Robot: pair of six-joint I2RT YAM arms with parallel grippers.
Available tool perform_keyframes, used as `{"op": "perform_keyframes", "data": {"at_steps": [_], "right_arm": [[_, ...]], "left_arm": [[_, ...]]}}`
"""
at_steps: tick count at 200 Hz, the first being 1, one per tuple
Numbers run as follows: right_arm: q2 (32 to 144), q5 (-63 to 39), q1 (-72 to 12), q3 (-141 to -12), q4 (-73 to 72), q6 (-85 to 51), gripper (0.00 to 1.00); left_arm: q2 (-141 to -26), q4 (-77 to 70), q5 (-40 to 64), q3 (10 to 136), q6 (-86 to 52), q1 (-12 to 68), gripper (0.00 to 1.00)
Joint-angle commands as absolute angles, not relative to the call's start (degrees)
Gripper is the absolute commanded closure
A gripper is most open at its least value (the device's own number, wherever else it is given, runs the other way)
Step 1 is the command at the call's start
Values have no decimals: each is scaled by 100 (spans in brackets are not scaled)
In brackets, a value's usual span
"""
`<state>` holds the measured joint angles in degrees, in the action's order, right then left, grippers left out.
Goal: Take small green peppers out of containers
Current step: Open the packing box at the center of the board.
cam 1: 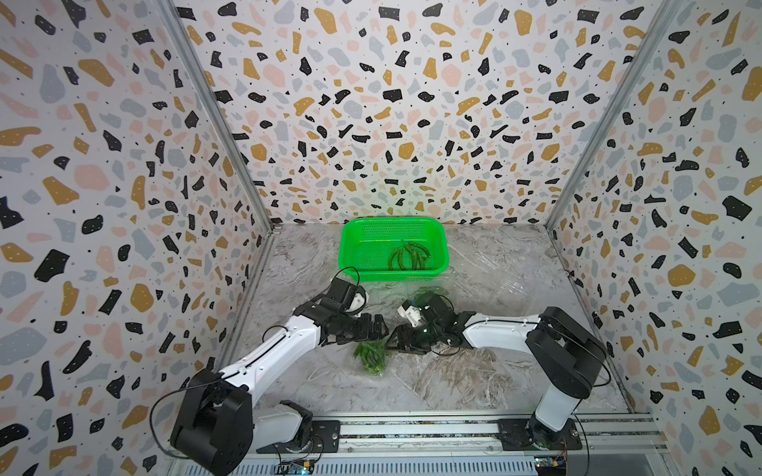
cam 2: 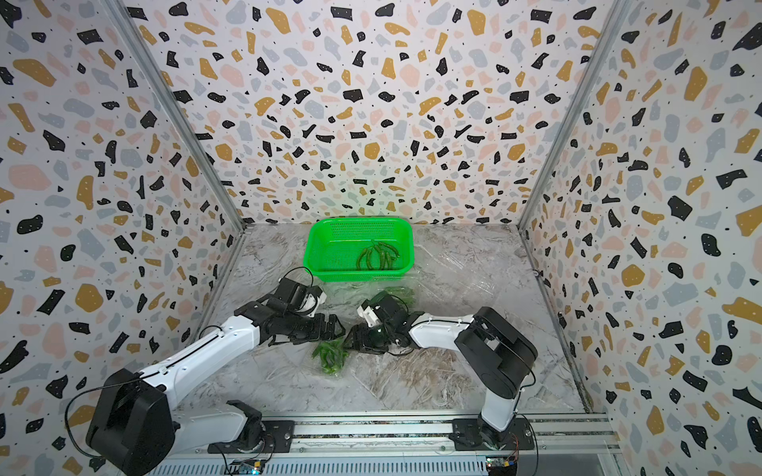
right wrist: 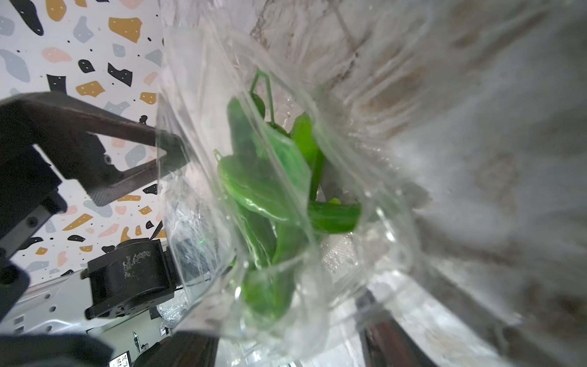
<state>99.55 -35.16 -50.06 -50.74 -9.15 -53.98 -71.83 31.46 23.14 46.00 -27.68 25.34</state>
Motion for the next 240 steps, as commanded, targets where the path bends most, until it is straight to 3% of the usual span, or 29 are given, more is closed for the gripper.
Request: {"op": "perform_keyframes", "data": {"at_steps": [1, 74, 208, 240], "right_arm": [[9506, -3404, -5064, -4791, -1866, -5617, 32], [9019, -3042, -4950, -4058, -1568, -5748, 33], [9816, -3151, -5138, -4476, -1936, -5723, 56], [9790, -3194, -5186, -4373, -2268, -5837, 56]], "left_arm": [[-7126, 3031, 2918, 4452, -2792, 2619, 1], [-7020, 3081, 2851, 4351, -2789, 2619, 1], [-7145, 2781, 3146, 4259, -2935, 2619, 1], [-7095, 2710, 3164, 4227, -3004, 2619, 1]]}}
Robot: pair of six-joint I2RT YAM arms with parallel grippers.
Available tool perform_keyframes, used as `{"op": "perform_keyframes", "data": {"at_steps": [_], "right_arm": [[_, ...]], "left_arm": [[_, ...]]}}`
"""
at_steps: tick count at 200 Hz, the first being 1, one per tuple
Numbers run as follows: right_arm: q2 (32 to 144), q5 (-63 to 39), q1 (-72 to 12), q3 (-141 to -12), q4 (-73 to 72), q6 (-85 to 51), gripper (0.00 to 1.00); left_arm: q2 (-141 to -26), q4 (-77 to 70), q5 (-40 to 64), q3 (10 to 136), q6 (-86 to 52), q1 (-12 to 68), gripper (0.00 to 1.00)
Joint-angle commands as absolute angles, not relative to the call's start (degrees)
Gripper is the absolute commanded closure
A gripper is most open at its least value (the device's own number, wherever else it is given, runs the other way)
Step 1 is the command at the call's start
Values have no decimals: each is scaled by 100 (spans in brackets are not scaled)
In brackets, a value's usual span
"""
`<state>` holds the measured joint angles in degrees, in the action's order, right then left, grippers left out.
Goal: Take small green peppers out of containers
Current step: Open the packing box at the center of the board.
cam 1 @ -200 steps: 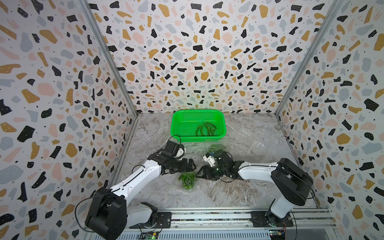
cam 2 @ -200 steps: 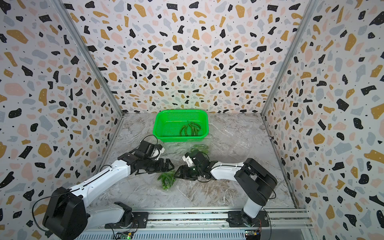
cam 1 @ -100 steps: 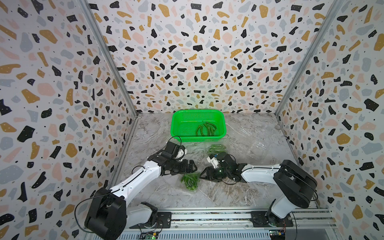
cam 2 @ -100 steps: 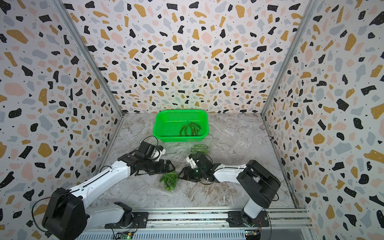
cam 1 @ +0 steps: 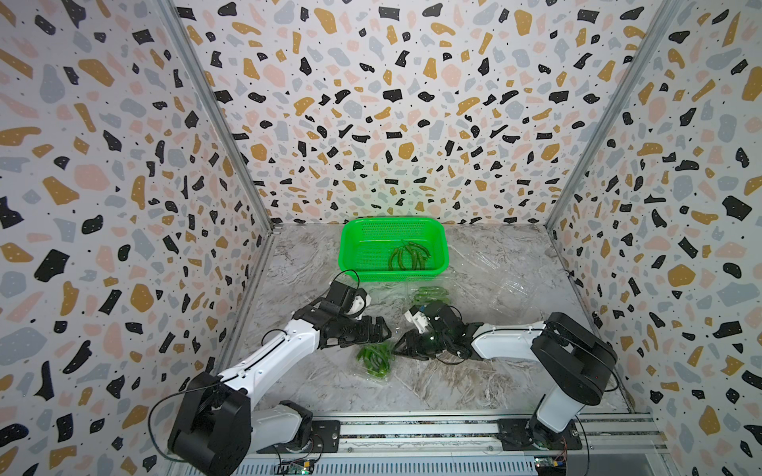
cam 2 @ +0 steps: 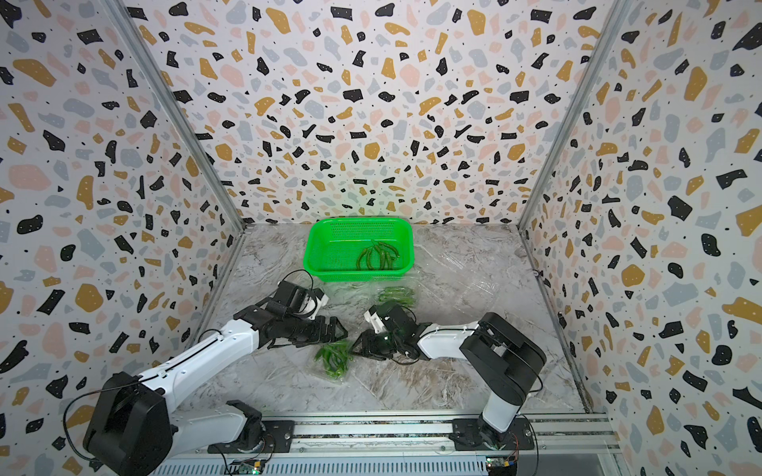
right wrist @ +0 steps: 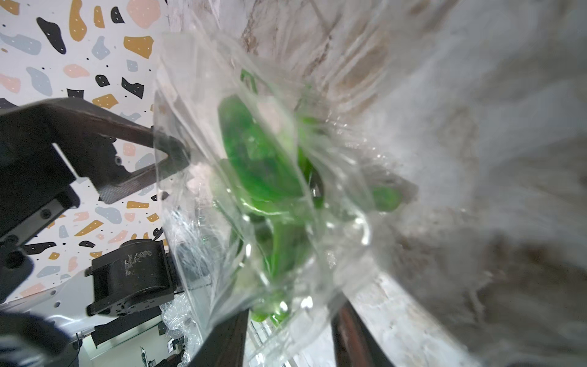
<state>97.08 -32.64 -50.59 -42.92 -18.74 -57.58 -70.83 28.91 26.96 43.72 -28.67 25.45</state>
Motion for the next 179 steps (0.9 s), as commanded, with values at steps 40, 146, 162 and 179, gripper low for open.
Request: {"op": "perform_keyframes", "data": {"at_steps": [40, 146, 162, 179], "right_arm": [[9652, -3270, -5190, -4106, -2869, -6014, 46], [9372, -3351, -5156, -3527, -4031, -6282, 12], [9328, -3288, -5158, -3469, -4189, -6335, 9], [9256, -3196, -5150, -3413, -4232, -6338, 8]], "left_arm": [[-7025, 2718, 3129, 4188, -3021, 2619, 1], [-7037, 2724, 3104, 4181, -3007, 2619, 1], [-7066, 2757, 3103, 4233, -2973, 2619, 1], [-7057, 2805, 3067, 4301, -2942, 2619, 1]]}}
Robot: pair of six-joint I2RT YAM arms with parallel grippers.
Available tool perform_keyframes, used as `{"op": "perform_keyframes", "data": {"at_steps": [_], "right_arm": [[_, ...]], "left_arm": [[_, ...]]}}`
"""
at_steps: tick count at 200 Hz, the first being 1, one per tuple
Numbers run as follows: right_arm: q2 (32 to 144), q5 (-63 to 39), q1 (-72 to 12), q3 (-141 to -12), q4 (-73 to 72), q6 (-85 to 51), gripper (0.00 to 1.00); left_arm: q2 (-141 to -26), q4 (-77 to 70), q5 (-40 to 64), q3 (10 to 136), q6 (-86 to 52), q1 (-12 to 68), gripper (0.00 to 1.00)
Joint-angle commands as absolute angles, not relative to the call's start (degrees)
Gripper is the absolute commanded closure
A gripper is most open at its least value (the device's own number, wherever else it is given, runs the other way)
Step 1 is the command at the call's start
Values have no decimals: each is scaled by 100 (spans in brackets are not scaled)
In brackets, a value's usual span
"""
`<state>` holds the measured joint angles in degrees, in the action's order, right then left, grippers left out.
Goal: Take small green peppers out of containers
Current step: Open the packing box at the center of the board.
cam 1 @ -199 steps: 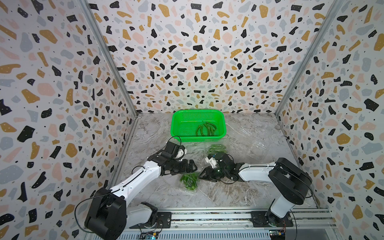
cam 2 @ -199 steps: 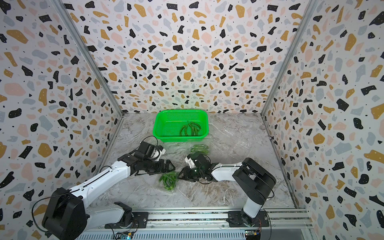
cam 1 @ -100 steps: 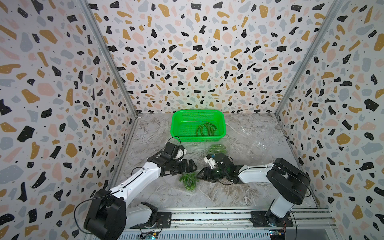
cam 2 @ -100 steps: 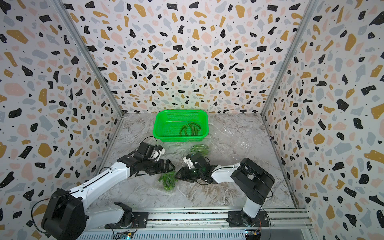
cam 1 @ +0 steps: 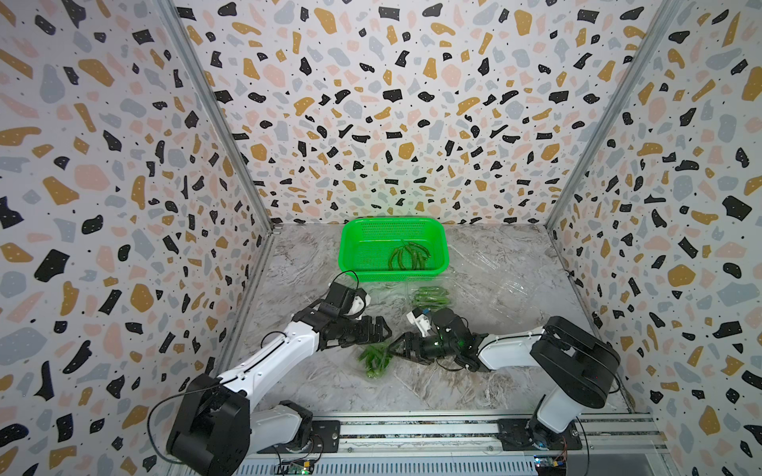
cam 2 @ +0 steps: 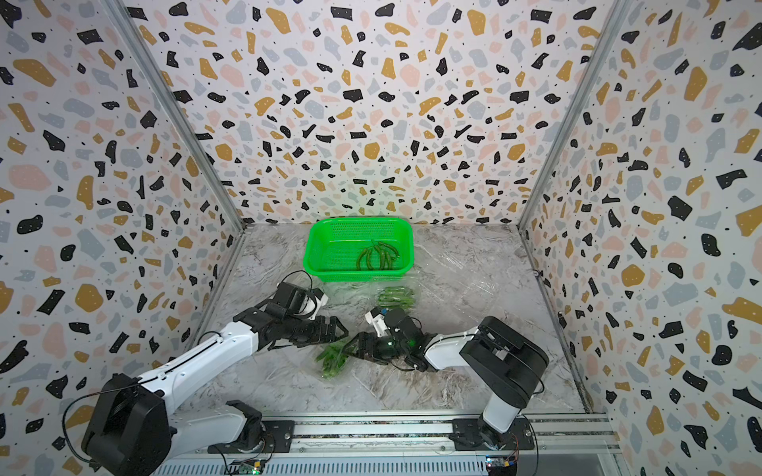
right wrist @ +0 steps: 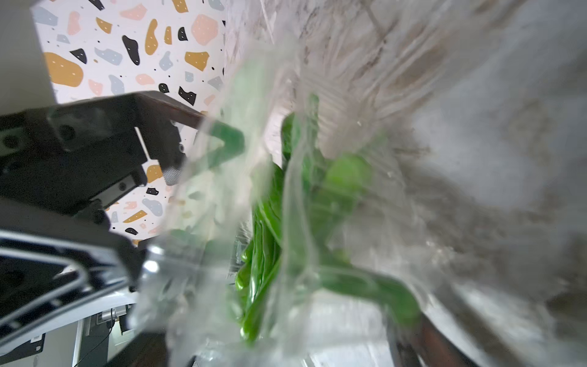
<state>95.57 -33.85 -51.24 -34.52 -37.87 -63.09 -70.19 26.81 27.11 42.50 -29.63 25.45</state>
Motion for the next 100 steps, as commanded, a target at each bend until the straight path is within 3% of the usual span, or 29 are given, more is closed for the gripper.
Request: {"op": "perform_keyframes", "data": {"at_steps": [1, 45, 68, 100], "right_arm": [[9255, -3193, -5146, -3411, -4225, -6338, 7], [9231, -3044, -5109, -3524, -3431, -6168, 10], [9303, -2828, -5102, -3738, -2488, -5911, 26], [9428, -2835, -5099, -3735, -2467, -5906, 54]], "left_arm": [[-7057, 2809, 3067, 4299, -2939, 2619, 1], [-6972, 3179, 2818, 4523, -2729, 2619, 1], [-6961, 3313, 2772, 4506, -2573, 2619, 1], [-6962, 3011, 2933, 4245, -2772, 2619, 1]]}}
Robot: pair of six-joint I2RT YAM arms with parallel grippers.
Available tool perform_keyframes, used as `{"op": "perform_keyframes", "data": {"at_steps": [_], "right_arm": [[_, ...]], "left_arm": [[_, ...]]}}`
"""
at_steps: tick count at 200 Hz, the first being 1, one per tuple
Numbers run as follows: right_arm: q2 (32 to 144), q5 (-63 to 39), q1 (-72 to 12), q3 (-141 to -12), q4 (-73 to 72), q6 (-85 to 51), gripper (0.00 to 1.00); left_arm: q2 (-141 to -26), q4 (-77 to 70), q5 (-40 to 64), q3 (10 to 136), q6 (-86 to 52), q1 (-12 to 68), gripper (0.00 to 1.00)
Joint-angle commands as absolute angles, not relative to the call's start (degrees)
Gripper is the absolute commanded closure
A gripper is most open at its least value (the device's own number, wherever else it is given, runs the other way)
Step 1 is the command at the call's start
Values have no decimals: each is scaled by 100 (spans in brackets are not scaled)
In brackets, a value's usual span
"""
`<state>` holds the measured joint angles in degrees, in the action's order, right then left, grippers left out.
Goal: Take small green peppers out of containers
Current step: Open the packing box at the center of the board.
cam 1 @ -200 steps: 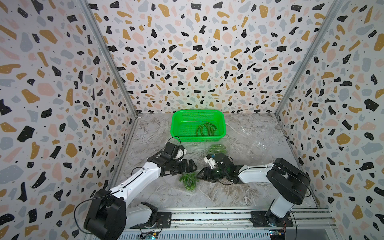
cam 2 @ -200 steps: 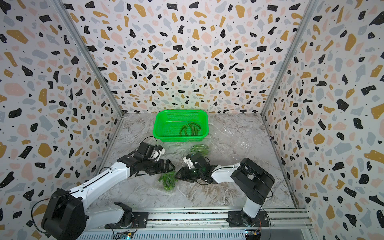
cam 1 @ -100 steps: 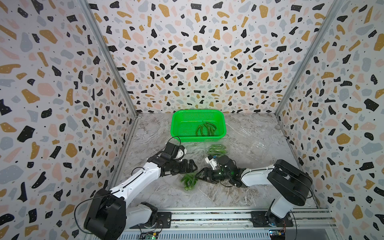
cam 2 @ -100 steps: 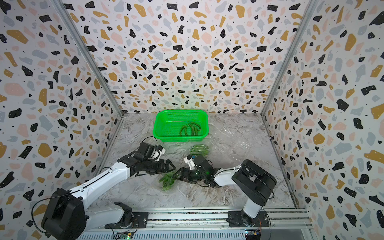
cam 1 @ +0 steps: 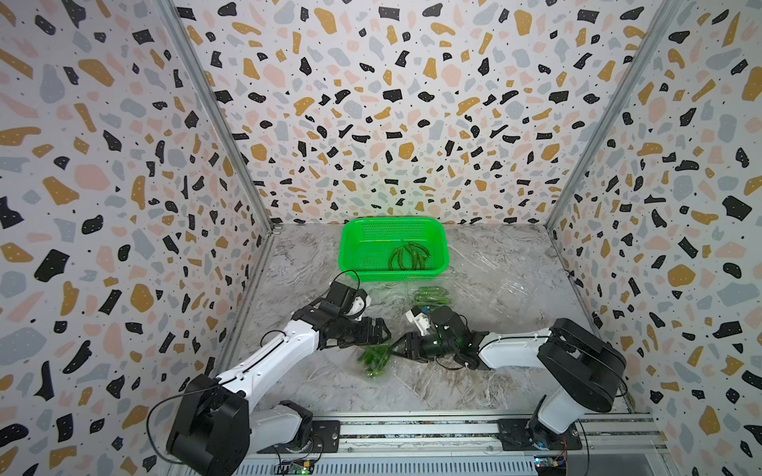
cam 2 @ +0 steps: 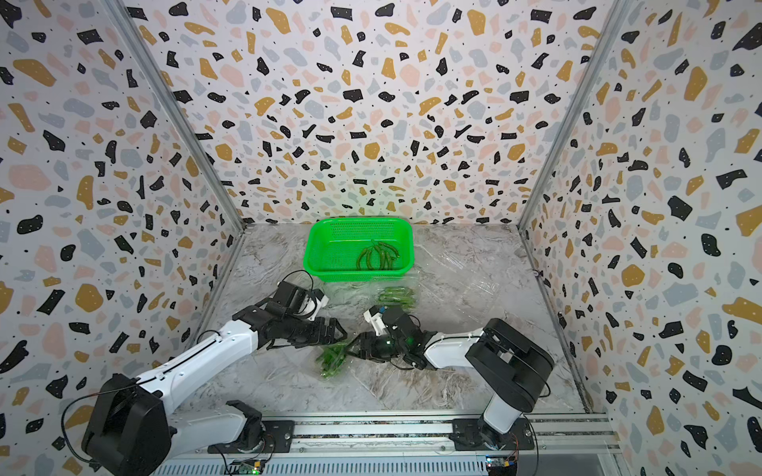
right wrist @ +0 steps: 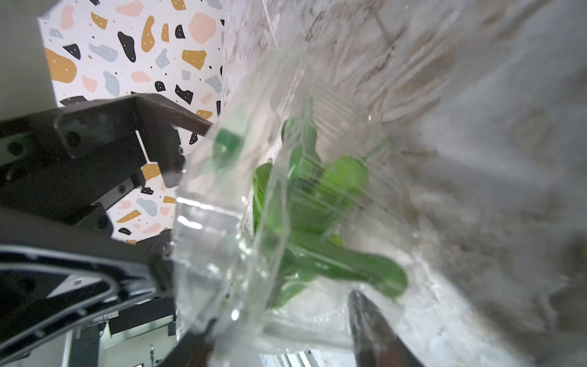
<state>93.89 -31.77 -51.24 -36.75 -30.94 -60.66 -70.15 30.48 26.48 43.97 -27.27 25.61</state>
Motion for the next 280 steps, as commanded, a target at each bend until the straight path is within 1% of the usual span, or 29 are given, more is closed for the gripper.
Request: {"op": "perform_keyframes", "data": {"at_steps": [1, 18, 27, 39, 73, 95, 114, 132, 166, 187, 207, 215, 254, 280], "right_arm": [[9429, -2833, -5103, -3735, -2469, -5906, 54], [9490, -2786, -5100, -3757, -2500, -5925, 65], [9523, -2779, -5099, -3808, -2451, -5916, 69], [9545, -2774, -5109, -3894, -2359, -5866, 71], [9458, -2641, -5120, -4218, -1577, -5579, 71], [9361, -2580, -5111, -4349, -1166, -5436, 69], [9316, -2598, -5119, -4351, -1081, -5452, 68], [9323, -2623, -5116, -4352, -1056, -5469, 64], [9452, -2660, -5118, -4406, -1043, -5493, 52], [9598, -2679, -5116, -4520, -901, -5491, 46], [9693, -2666, -5150, -4653, -772, -5459, 45], [9727, -2658, -5159, -4699, -732, -5457, 47], [9755, -2586, -5210, -4901, -568, -5423, 71], [9762, -2588, -5213, -4990, -519, -5432, 83]], "left_arm": [[-6966, 2995, 2938, 4232, -2784, 2619, 1], [-6986, 2808, 2993, 4120, -2912, 2619, 1], [-7007, 2761, 3009, 4093, -2947, 2619, 1], [-7022, 2756, 3005, 4096, -2933, 2619, 1], [-7027, 3127, 2731, 4310, -2676, 2619, 1], [-6951, 3801, 2138, 4708, -2347, 2619, 1], [-6776, 4341, 1583, 5046, -2018, 2619, 1], [-6635, 4721, 1185, 5350, -1752, 2628, 1], [-6490, 5038, 1028, 5461, -1613, 2722, 1], [-6523, 5014, 892, 5416, -1708, 3070, 1], [-6633, 5036, 739, 5358, -1821, 3338, 1], [-6649, 5015, 684, 5345, -1863, 3412, 1], [-6773, 5054, 413, 5387, -1940, 3738, 1], [-6902, 5071, 189, 5364, -2012, 4016, 3]]}}
